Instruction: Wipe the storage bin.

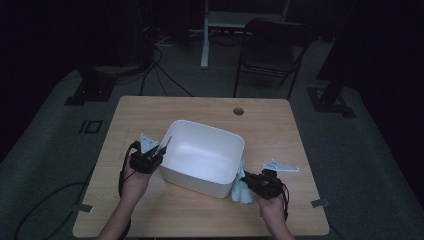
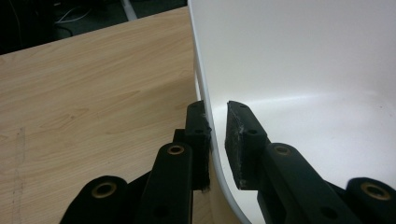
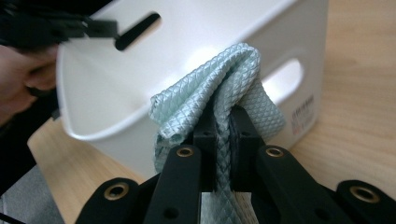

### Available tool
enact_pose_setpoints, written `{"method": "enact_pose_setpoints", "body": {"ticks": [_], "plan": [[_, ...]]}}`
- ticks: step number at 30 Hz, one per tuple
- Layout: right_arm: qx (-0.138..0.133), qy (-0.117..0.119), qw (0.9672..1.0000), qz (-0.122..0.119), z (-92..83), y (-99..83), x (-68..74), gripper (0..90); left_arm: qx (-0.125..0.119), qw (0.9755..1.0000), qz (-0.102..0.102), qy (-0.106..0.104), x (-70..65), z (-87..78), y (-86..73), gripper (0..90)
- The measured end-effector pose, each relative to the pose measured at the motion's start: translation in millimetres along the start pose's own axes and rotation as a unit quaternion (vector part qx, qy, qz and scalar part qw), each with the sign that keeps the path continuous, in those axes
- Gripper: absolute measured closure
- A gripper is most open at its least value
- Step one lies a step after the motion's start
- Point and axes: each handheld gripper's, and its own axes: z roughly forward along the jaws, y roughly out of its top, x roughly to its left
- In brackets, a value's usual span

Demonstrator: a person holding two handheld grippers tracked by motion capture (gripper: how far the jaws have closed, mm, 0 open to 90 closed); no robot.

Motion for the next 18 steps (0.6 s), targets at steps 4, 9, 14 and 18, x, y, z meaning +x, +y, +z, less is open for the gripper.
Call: {"method": "enact_pose_setpoints", "body": {"ticks": [4, 9, 14, 18], "plan": [[0.010, 0.000, 0.9999, 0.007, 1.1, 1.2, -4.8, 83.9, 0.001, 1.0000, -0.001, 0.009, -2.1, 0.1, 0.5, 79.1], [-0.013, -0.001, 0.9999, 0.001, -8.0, 13.6, -5.4, 83.9, 0.001, 0.9999, 0.011, -0.001, -5.0, 0.7, 1.2, 78.6], [0.001, -0.004, 0.9999, 0.013, 1.6, 5.5, -12.4, 83.9, 0.002, 1.0000, 0.004, 0.006, -5.6, 1.0, 1.7, 78.4], [-0.001, 0.003, 0.9998, 0.018, -1.6, 11.3, -16.6, 83.7, 0.002, 0.9999, 0.010, 0.011, -6.7, 0.6, 1.5, 78.4]]}}
